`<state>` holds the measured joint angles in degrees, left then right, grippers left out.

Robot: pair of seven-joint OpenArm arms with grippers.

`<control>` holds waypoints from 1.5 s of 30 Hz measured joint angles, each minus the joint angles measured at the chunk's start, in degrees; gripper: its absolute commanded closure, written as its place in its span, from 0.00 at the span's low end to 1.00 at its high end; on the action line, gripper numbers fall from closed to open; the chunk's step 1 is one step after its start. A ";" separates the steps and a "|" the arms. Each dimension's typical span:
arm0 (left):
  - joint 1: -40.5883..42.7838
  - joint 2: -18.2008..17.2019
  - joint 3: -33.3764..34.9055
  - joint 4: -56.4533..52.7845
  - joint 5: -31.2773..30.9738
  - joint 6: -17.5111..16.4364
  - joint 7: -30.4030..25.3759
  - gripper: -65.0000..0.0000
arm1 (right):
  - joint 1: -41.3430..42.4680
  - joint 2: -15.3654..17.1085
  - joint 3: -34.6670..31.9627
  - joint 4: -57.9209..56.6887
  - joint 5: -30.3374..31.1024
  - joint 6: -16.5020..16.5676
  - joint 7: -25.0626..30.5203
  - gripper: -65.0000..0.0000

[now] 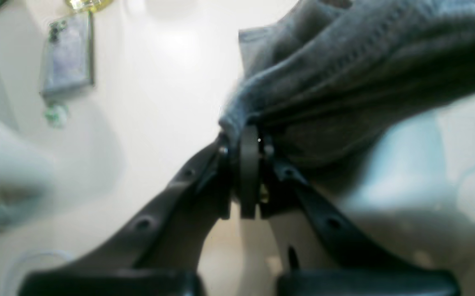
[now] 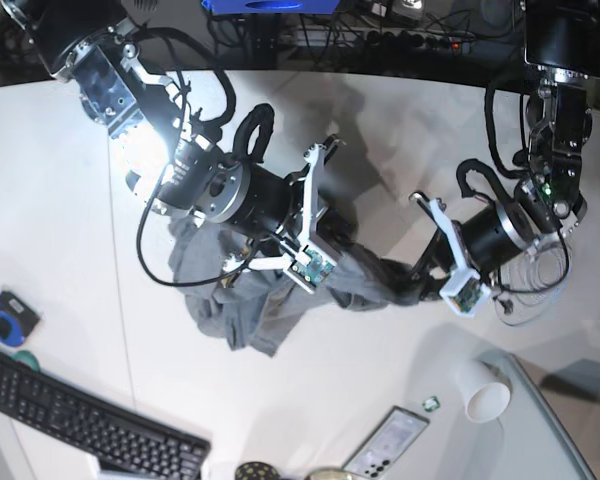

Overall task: Layout the t-shirt on the table in an organized manner, then fold the t-shirt properly
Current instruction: 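Reach the left gripper to the shirt and grasp another edge, then stretch the shirt between both grippers, pulling the left gripper away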

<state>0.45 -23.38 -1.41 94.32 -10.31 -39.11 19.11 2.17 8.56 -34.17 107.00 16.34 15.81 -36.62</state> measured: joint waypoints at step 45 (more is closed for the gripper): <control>-17.33 24.96 29.68 -31.01 12.98 21.35 -14.84 0.00 | 0.33 5.99 48.81 -25.03 0.13 0.09 1.03 1.00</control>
<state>-16.88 1.58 28.27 63.31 2.68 -17.76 4.27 2.50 14.55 14.63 81.97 16.47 15.90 -35.59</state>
